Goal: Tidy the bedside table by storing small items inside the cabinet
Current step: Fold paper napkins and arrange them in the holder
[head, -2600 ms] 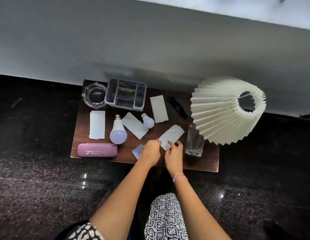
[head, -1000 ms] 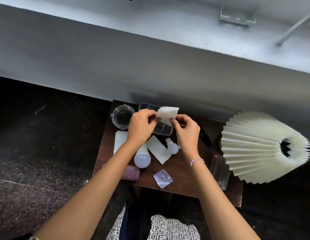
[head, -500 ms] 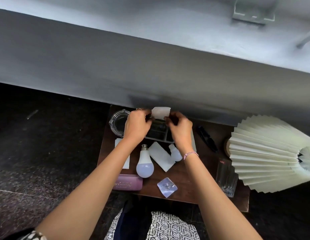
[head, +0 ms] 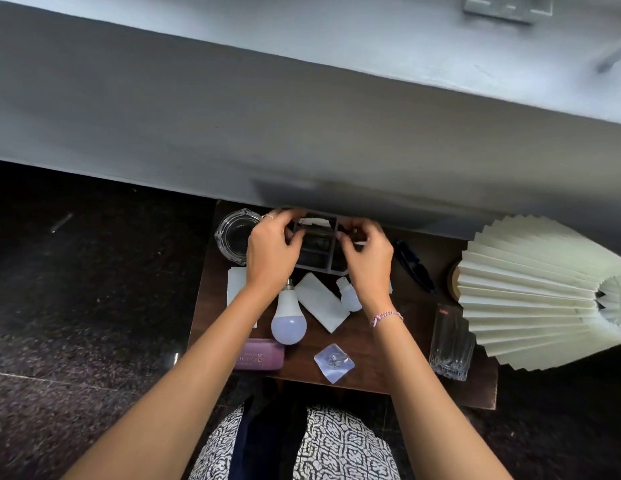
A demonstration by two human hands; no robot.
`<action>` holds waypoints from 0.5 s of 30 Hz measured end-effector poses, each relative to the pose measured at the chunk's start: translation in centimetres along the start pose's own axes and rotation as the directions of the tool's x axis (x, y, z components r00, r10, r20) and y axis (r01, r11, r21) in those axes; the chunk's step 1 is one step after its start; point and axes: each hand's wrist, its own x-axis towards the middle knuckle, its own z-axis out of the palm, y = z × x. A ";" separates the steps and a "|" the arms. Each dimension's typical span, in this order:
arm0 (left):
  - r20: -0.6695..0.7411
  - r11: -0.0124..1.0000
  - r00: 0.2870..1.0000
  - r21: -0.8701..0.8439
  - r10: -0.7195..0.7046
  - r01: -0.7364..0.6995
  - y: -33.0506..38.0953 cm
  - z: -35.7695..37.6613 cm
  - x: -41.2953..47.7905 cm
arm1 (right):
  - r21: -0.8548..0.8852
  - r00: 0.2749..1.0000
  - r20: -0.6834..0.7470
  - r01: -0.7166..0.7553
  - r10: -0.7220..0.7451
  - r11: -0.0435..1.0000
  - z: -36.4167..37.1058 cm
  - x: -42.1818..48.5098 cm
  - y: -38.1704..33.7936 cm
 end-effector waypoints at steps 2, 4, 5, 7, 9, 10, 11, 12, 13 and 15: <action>-0.018 0.999 1.000 -0.042 -0.022 0.021 0.2 0.2 -1.7 | 0.010 1.000 -0.017 0.004 -0.004 1.000 -0.7 -1.5 0.2; -0.030 0.994 0.998 -0.092 -0.059 0.056 0.3 0.5 -3.6 | 0.037 1.000 -0.006 0.021 -0.021 0.999 -1.3 -3.2 0.6; -0.038 0.990 0.995 -0.117 -0.088 0.083 0.3 0.7 -4.5 | 0.048 1.000 0.004 0.029 -0.029 0.998 -1.6 -4.0 0.9; -0.032 0.974 0.986 -0.162 -0.163 0.156 0.5 1.3 -6.4 | 0.052 0.999 0.044 0.029 -0.031 0.998 -1.9 -5.7 1.6; 0.000 0.956 0.973 -0.186 -0.231 0.227 0.7 2.2 -8.3 | 0.041 0.995 0.099 0.019 -0.023 0.999 -2.1 -7.0 2.6; 0.017 0.946 0.965 -0.193 -0.261 0.259 0.7 2.7 -9.1 | 0.027 0.992 0.122 0.020 -0.023 0.999 -2.1 -7.6 3.0; 0.038 0.932 0.954 -0.207 -0.297 0.298 0.8 3.1 -9.9 | 0.014 0.990 0.142 0.023 -0.025 1.000 -2.1 -8.1 3.5; 0.065 0.910 0.938 -0.229 -0.340 0.346 0.9 3.6 -10.5 | 0.001 0.987 0.161 0.027 -0.027 1.000 -2.2 -8.5 4.0; 0.100 0.881 0.917 -0.254 -0.386 0.399 1.0 4.1 -11.0 | -0.011 0.983 0.182 0.032 -0.030 0.999 -2.2 -8.7 4.4; 0.172 0.823 0.870 -0.282 -0.463 0.493 1.1 5.1 -11.8 | -0.059 0.971 0.234 0.065 -0.050 0.996 -2.1 -9.1 5.1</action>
